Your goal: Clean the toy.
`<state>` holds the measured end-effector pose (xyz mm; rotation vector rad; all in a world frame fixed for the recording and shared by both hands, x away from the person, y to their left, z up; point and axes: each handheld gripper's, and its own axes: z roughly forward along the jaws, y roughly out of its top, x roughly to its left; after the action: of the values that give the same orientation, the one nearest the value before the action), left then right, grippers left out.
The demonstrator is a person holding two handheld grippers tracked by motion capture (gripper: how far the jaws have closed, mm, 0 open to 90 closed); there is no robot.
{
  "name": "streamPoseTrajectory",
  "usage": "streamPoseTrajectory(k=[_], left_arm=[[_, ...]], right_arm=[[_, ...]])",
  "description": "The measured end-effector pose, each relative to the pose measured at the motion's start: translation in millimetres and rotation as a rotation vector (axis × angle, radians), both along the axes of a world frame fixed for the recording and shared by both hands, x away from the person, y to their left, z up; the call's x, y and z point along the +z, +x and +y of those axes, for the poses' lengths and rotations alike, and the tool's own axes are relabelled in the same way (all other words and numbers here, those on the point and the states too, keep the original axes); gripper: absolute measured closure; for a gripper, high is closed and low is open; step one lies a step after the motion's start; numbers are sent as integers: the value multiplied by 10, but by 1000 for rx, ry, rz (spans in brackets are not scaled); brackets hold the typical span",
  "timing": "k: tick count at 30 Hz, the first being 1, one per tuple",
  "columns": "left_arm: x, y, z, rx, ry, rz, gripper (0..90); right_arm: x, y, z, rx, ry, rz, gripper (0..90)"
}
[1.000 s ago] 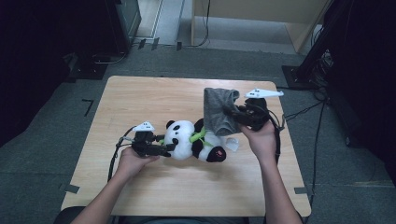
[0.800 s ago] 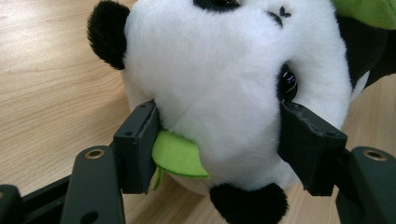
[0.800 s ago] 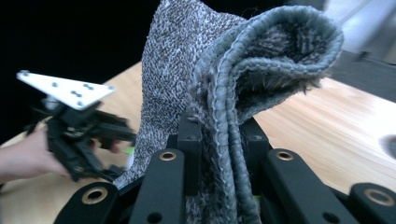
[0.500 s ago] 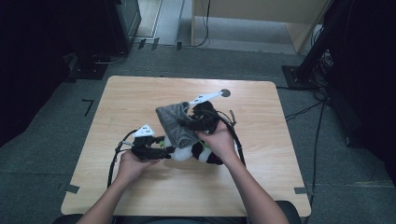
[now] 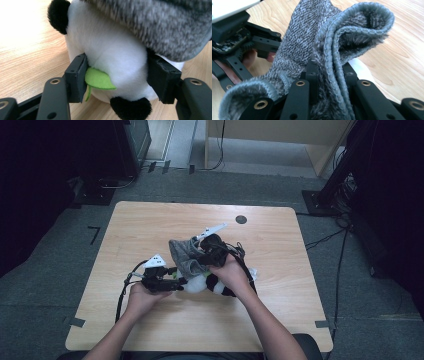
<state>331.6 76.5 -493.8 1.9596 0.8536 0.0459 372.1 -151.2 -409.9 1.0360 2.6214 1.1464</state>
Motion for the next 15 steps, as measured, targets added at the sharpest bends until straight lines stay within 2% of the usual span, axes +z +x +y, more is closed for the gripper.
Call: streamPoseTrajectory(k=[5, 6, 10, 12, 15], left_arm=[[15, 15, 5, 4, 5, 22, 407], [15, 23, 13, 2, 6, 29, 412], [21, 35, 14, 1, 3, 38, 415], [28, 39, 8, 1, 7, 39, 417], [31, 54, 9, -2, 5, 43, 418]], right_arm=[[4, 6, -130, -24, -2, 4, 750], [5, -1, -238, -42, -6, 10, 750], [-7, -9, -388, -69, -12, 24, 758], [-19, -14, -449, -69, 9, 34, 760], [6, -33, -486, -70, -6, 22, 761]])
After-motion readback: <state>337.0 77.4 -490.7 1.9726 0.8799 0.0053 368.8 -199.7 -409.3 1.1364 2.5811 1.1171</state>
